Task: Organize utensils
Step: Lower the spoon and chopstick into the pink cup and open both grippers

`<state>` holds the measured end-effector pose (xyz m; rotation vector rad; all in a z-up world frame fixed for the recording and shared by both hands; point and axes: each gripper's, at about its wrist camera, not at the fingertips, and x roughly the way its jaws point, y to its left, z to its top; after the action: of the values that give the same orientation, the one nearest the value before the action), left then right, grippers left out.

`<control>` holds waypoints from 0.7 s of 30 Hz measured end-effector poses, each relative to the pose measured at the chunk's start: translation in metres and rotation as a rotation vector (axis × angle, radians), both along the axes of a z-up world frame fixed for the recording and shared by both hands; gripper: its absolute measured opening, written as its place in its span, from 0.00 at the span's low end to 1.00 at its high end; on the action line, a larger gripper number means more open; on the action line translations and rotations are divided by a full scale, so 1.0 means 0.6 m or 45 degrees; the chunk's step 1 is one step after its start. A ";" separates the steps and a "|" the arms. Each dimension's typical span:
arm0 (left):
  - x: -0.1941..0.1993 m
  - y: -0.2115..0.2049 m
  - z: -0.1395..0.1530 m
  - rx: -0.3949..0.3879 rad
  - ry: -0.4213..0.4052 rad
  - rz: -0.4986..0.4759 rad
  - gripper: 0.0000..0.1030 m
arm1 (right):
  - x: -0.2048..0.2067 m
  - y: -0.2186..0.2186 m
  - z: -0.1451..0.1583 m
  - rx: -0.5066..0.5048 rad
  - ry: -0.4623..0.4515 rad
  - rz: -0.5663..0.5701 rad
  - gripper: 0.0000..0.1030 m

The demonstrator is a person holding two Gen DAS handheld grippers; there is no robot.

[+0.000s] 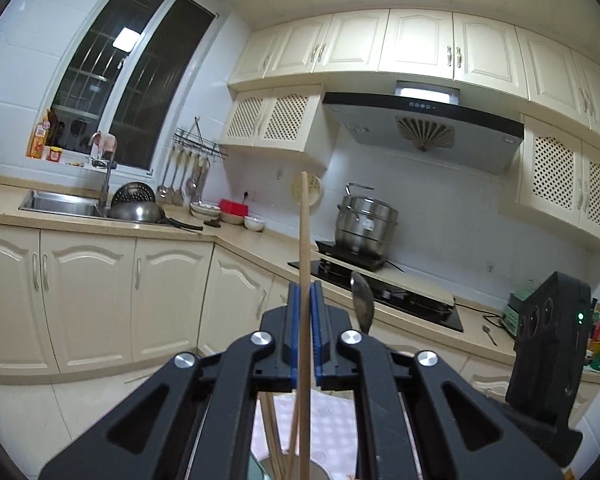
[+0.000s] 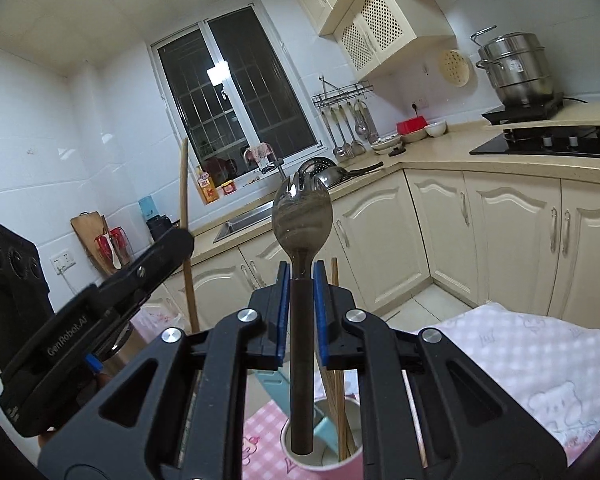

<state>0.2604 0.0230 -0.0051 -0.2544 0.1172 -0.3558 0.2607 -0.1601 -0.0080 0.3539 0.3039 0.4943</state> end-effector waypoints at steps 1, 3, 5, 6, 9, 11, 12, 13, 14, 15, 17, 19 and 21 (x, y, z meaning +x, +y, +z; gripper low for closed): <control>0.005 -0.002 -0.006 0.001 -0.003 0.011 0.05 | 0.003 0.004 -0.006 -0.010 -0.007 -0.006 0.11; 0.018 -0.005 -0.018 -0.003 -0.007 0.038 0.05 | 0.010 0.008 -0.019 -0.024 -0.010 -0.015 0.11; 0.030 -0.009 -0.031 -0.009 -0.004 0.053 0.05 | 0.013 0.012 -0.029 -0.037 -0.008 -0.026 0.12; 0.036 -0.012 -0.038 -0.012 0.002 0.056 0.05 | 0.015 0.013 -0.033 -0.038 -0.005 -0.031 0.12; 0.045 -0.020 -0.055 -0.007 0.005 0.072 0.05 | 0.019 0.012 -0.047 -0.036 0.004 -0.046 0.12; 0.049 -0.026 -0.065 0.002 0.005 0.083 0.05 | 0.023 0.012 -0.056 -0.043 0.014 -0.050 0.12; 0.050 -0.028 -0.069 0.006 0.008 0.085 0.05 | 0.023 0.012 -0.059 -0.046 0.016 -0.051 0.12; 0.050 -0.029 -0.075 0.009 0.008 0.087 0.05 | 0.022 0.014 -0.063 -0.056 0.019 -0.051 0.12; 0.050 -0.031 -0.080 0.019 0.007 0.089 0.05 | 0.022 0.016 -0.066 -0.064 0.021 -0.051 0.12; 0.047 -0.032 -0.084 0.024 0.008 0.090 0.05 | 0.022 0.017 -0.070 -0.072 0.025 -0.050 0.12; 0.046 -0.033 -0.092 0.032 0.010 0.089 0.05 | 0.025 0.019 -0.080 -0.083 0.052 -0.041 0.12; 0.044 -0.033 -0.100 0.038 0.019 0.090 0.05 | 0.023 0.020 -0.088 -0.091 0.074 -0.034 0.12; 0.039 -0.032 -0.103 0.051 0.024 0.086 0.07 | 0.023 0.017 -0.093 -0.108 0.098 -0.033 0.14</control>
<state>0.2838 0.0036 -0.0666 -0.2215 0.1337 -0.2835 0.2744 -0.1499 -0.0639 0.2941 0.3935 0.4418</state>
